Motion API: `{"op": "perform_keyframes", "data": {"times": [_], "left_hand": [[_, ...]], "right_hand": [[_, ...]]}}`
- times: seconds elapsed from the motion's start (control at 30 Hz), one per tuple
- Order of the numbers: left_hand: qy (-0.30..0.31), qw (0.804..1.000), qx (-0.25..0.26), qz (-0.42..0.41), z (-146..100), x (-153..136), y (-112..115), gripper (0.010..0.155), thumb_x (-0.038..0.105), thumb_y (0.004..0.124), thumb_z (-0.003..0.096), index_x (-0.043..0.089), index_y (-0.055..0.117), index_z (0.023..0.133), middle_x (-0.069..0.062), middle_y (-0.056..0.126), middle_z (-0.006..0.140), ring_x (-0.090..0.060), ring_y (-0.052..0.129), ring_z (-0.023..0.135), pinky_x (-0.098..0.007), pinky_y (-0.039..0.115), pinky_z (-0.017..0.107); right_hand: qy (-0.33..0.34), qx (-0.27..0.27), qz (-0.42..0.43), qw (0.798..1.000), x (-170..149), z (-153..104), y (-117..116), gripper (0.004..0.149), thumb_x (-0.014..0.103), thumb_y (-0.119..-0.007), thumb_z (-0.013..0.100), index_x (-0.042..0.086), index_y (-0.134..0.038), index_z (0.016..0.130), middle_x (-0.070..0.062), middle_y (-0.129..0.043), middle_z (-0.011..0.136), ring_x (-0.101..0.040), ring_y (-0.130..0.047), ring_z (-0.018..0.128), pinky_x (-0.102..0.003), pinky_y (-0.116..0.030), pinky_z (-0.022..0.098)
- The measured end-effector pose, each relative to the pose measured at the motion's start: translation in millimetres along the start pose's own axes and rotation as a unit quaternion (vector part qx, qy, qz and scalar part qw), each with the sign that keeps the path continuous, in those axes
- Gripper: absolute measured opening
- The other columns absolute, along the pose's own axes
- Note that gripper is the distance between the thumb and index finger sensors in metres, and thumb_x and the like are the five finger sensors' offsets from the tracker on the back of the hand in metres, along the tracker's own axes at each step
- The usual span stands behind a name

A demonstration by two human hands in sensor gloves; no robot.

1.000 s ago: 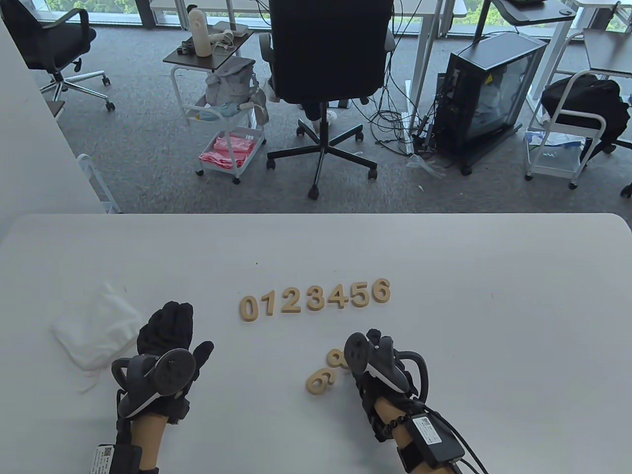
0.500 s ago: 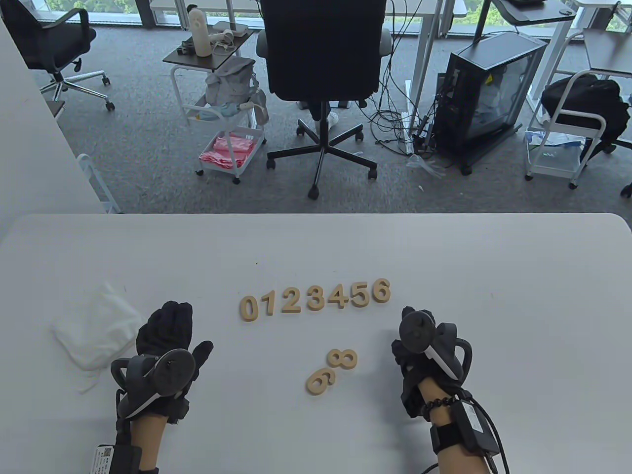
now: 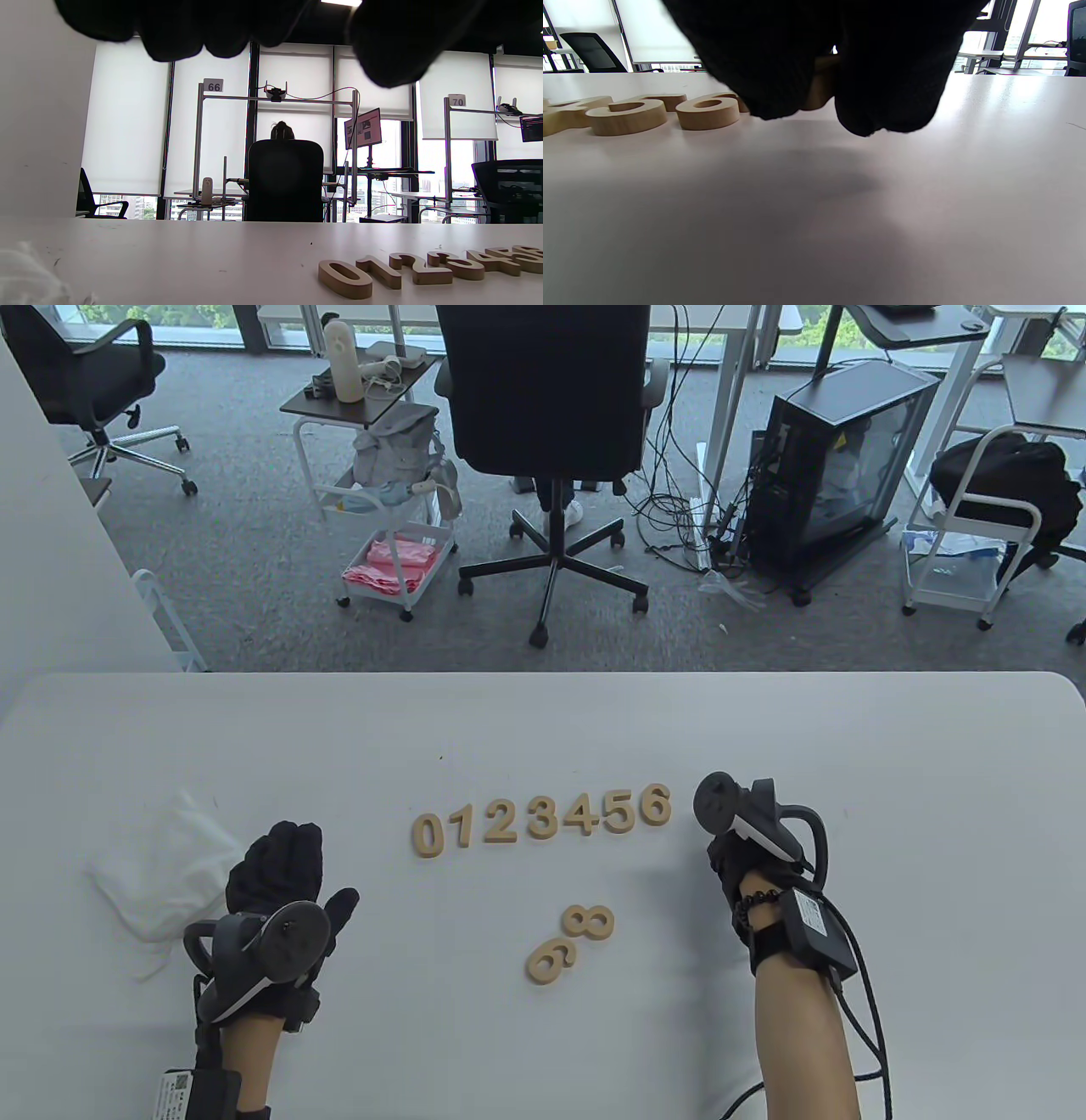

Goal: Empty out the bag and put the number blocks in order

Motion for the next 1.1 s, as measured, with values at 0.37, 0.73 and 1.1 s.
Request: {"op": "perform_keyframes", "data": {"times": [0.37, 0.73, 1.1], "left_hand": [[-0.007, 1.000, 0.003, -0.005, 0, -4, -3, 0.083, 0.049, 0.079, 0.0488, 0.002, 0.051, 0.111, -0.032, 0.052, 0.112, -0.059, 0.067, 0.098, -0.073, 0.060, 0.068], [-0.007, 1.000, 0.002, -0.008, 0, -4, -3, 0.083, 0.049, 0.080, 0.0487, 0.002, 0.051, 0.111, -0.032, 0.052, 0.112, -0.059, 0.067, 0.098, -0.073, 0.060, 0.067], [-0.007, 1.000, -0.001, -0.009, 0, -4, -2, 0.083, 0.049, 0.080, 0.0487, 0.002, 0.051, 0.111, -0.032, 0.052, 0.112, -0.059, 0.067, 0.098, -0.073, 0.060, 0.067]], "right_hand": [[-0.003, 0.017, -0.034, 0.999, 31, 43, -11, 0.069, 0.018, -0.089, 0.044, 0.008, -0.058, 0.106, -0.024, -0.057, 0.110, -0.034, -0.098, 0.073, -0.040, -0.094, 0.056], [-0.006, 0.053, -0.049, 0.997, 40, 60, -20, 0.070, 0.018, -0.088, 0.045, 0.009, -0.056, 0.107, -0.022, -0.055, 0.112, -0.036, -0.091, 0.076, -0.042, -0.088, 0.060], [-0.018, 0.081, -0.037, 0.996, 37, 60, -28, 0.071, 0.018, -0.084, 0.048, 0.009, -0.049, 0.109, -0.021, -0.047, 0.114, -0.036, -0.080, 0.081, -0.045, -0.079, 0.064]]}}
Point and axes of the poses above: the tracker on the back of each hand, its own x axis roughly to the thumb side, its own z axis roughly from the wrist to the fingertips, y = z × x, the point moved 5 cm from there along z, roughly from the wrist to the fingertips
